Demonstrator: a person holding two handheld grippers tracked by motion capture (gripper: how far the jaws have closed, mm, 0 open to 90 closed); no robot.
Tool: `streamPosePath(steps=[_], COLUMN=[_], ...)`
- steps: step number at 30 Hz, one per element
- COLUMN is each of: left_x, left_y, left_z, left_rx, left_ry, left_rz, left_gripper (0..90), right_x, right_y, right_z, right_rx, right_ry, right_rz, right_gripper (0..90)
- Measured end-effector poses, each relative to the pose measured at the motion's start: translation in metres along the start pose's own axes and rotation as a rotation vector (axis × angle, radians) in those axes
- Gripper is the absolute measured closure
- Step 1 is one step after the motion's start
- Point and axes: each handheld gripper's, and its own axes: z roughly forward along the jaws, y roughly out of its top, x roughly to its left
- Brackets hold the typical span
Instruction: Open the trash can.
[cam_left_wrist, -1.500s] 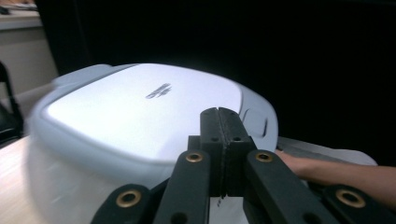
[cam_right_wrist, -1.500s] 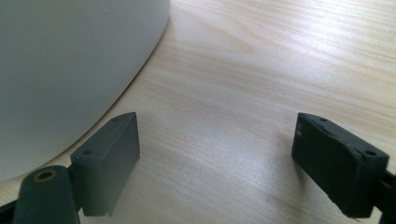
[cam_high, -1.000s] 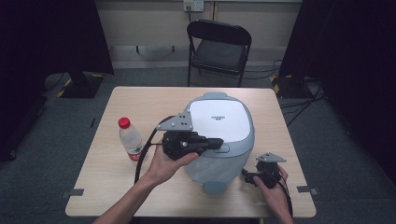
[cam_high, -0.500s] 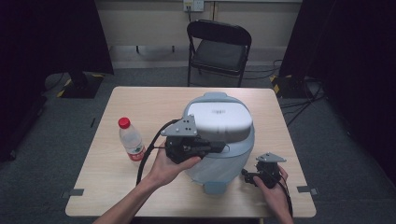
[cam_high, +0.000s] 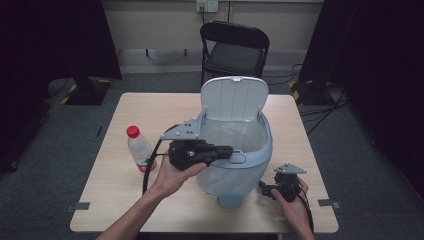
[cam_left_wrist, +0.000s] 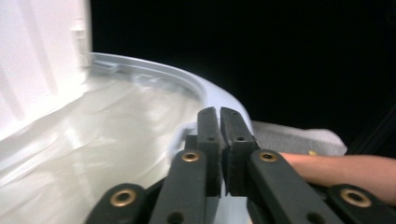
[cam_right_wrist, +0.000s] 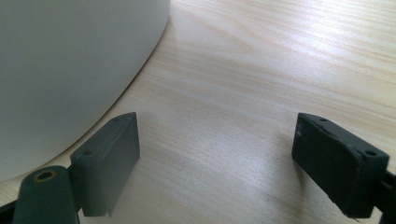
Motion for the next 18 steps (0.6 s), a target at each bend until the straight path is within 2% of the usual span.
streamPosePath(steps=[2, 3, 4, 5, 9, 10, 11, 13, 15, 16, 17, 18], left_x=[0.009, 0.009, 0.013, 0.015, 0.021, 0.022, 0.023, 0.023, 0.024, 0.024, 0.024, 0.024], left_y=[-0.007, -0.007, -0.012, -0.015, -0.022, -0.027, -0.029, -0.033, -0.041, -0.05, -0.05, -0.056], left_z=[-0.017, -0.017, -0.03, -0.036, -0.053, -0.062, -0.067, -0.071, -0.075, -0.078, -0.078, -0.08], left_rx=[-0.026, -0.026, -0.057, -0.069, -0.08, -0.086, -0.091, -0.086, -0.059, -0.038, -0.038, -0.026], left_ry=[0.028, 0.028, 0.033, 0.043, 0.084, 0.115, 0.119, 0.134, 0.159, 0.178, 0.178, 0.188], left_rz=[-0.028, -0.028, -0.055, -0.064, -0.078, -0.077, -0.081, -0.081, -0.084, -0.091, -0.091, -0.112], left_gripper=[82.6, 81.8, 81.7, 81.6, 80.2, 78.5, 78.0, 77.3, 75.2, 73.1, 72.6, 72.6], right_x=[0.0, 0.0, 0.0, 0.0, 0.0, 0.0, 0.0, 0.0, 0.0, 0.0, 0.0, 0.0], right_y=[0.0, 0.0, 0.0, 0.0, 0.0, 0.0, 0.0, 0.0, 0.001, 0.002, 0.002, 0.002], right_z=[0.0, 0.0, 0.0, 0.0, 0.0, 0.0, 0.0, 0.0, 0.001, 0.002, 0.002, 0.002], right_rx=[0.0, 0.0, 0.0, 0.0, 0.0, 0.0, 0.0, 0.0, 0.001, -0.002, -0.002, -0.002], right_ry=[0.0, 0.0, -0.001, 0.0, 0.0, 0.0, 0.0, 0.001, -0.003, -0.009, -0.009, -0.009], right_rz=[0.0, 0.0, 0.0, 0.0, 0.0, 0.0, 0.0, -0.001, 0.001, 0.002, 0.002, 0.002], right_gripper=[14.0, 14.0, 13.9, 13.9, 13.8, 13.8, 13.8, 13.6, 12.9, 12.7, 12.7, 12.7])
